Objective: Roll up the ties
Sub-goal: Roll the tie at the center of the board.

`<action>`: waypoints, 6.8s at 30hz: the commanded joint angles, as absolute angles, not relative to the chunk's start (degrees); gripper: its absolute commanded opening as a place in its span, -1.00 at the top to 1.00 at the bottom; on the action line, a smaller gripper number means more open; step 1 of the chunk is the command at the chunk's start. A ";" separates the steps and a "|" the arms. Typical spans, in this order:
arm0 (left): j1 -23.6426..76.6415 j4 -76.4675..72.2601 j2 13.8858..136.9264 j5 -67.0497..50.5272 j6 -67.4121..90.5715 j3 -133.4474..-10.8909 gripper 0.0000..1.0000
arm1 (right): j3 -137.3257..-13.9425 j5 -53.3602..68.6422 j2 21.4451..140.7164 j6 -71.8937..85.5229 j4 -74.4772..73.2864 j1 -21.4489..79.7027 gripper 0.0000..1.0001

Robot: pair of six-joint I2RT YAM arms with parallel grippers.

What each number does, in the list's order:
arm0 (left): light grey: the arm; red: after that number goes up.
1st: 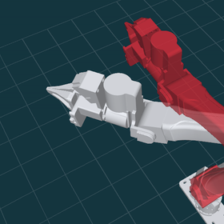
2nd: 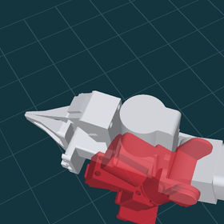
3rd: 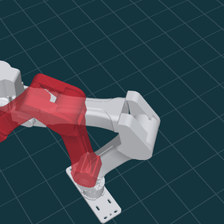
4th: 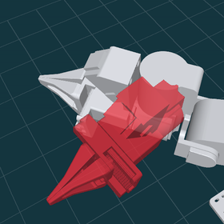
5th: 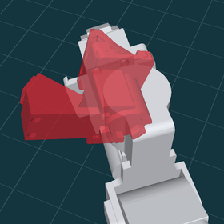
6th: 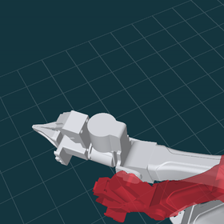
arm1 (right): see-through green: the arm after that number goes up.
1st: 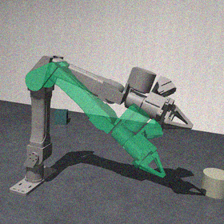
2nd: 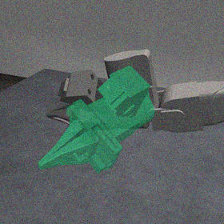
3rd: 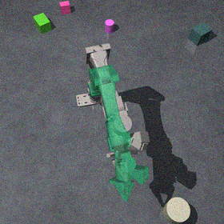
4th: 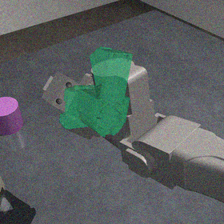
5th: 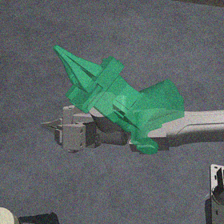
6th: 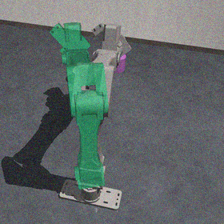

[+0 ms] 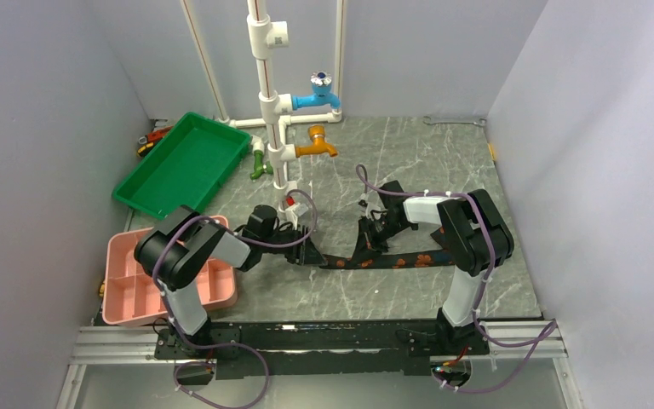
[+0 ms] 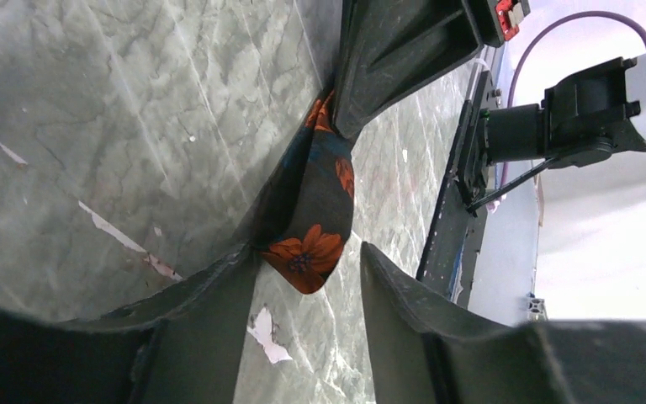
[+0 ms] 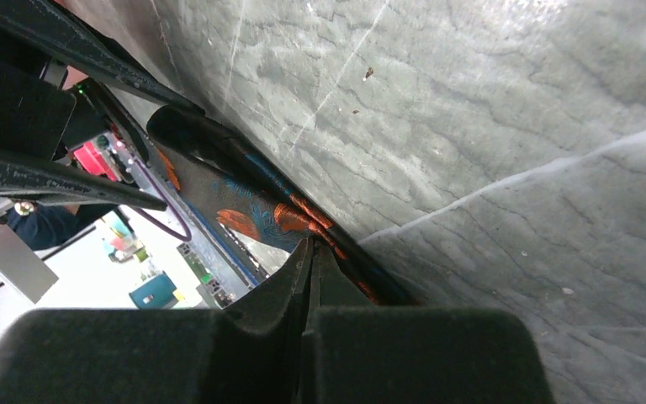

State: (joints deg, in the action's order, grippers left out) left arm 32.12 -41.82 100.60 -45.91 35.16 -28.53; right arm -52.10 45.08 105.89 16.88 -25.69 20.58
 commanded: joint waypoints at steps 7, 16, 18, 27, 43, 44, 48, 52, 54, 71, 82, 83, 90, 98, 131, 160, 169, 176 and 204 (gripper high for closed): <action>32.39 -57.07 102.93 -51.00 48.40 -33.18 0.39 | -51.76 33.21 108.08 14.27 -23.78 20.74 1.00; 36.68 -56.92 99.91 -48.18 48.20 -33.71 0.66 | -52.09 33.00 108.46 14.40 -24.02 20.92 1.00; 38.13 -54.71 99.74 -47.03 46.77 -34.81 0.73 | -51.92 33.04 108.54 14.53 -23.78 21.02 1.00; 41.34 -50.14 104.87 -44.71 44.38 -42.86 0.79 | -52.00 33.71 108.72 14.74 -23.03 21.57 1.00; 39.76 -43.07 103.72 -44.08 41.49 -41.46 0.79 | -56.32 34.09 101.76 12.03 -28.98 19.63 0.74; 39.76 -43.01 103.71 -44.19 41.55 -41.57 0.79 | -56.60 34.13 100.99 11.84 -29.77 19.19 0.71; 40.28 -42.71 104.50 -44.62 41.66 -42.92 0.78 | -56.62 35.09 98.72 10.67 -32.48 15.69 0.66; 41.39 -42.80 105.98 -44.57 41.85 -44.46 0.77 | -55.54 39.26 97.02 9.00 -35.70 10.06 0.64; 41.85 -42.81 106.38 -44.29 42.13 -45.15 0.75 | -54.98 41.54 96.06 7.87 -37.30 8.10 0.61; 44.81 -40.97 114.18 -45.86 42.61 -51.63 0.30 | -50.10 54.23 95.20 4.39 -40.84 2.51 -0.12; 42.69 -42.45 119.72 -48.19 45.45 -52.84 0.37 | -49.00 52.80 96.53 4.67 -39.48 3.34 0.14; 42.66 -42.14 119.69 -48.28 45.12 -52.76 0.41 | -49.04 52.28 96.69 4.50 -39.42 3.55 0.17; 42.77 -42.62 119.05 -48.54 43.95 -52.20 0.45 | -50.67 50.38 98.97 7.24 -36.97 6.91 0.20; 43.23 -40.98 118.25 -47.68 41.83 -51.83 0.47 | -51.34 50.23 101.18 9.37 -34.79 7.86 0.15; 46.45 -14.62 98.36 -38.24 -8.92 -49.51 -0.81 | -51.45 46.46 105.03 5.96 -34.01 8.95 1.00; 53.87 -15.38 107.54 -28.21 -26.50 -51.60 0.14 | -50.55 48.36 97.78 3.82 -34.81 10.44 0.54; 55.06 -13.85 107.07 -25.64 -26.59 -50.84 0.19 | -51.60 50.24 99.44 4.27 -34.42 10.34 0.61; 54.93 -12.67 105.68 -26.74 -25.46 -49.34 0.18 | -54.19 46.57 99.80 0.53 -36.76 10.44 1.00; 49.71 -23.25 101.55 -33.58 -19.23 -42.65 -0.44 | -54.45 39.46 105.61 2.67 -34.02 15.80 1.00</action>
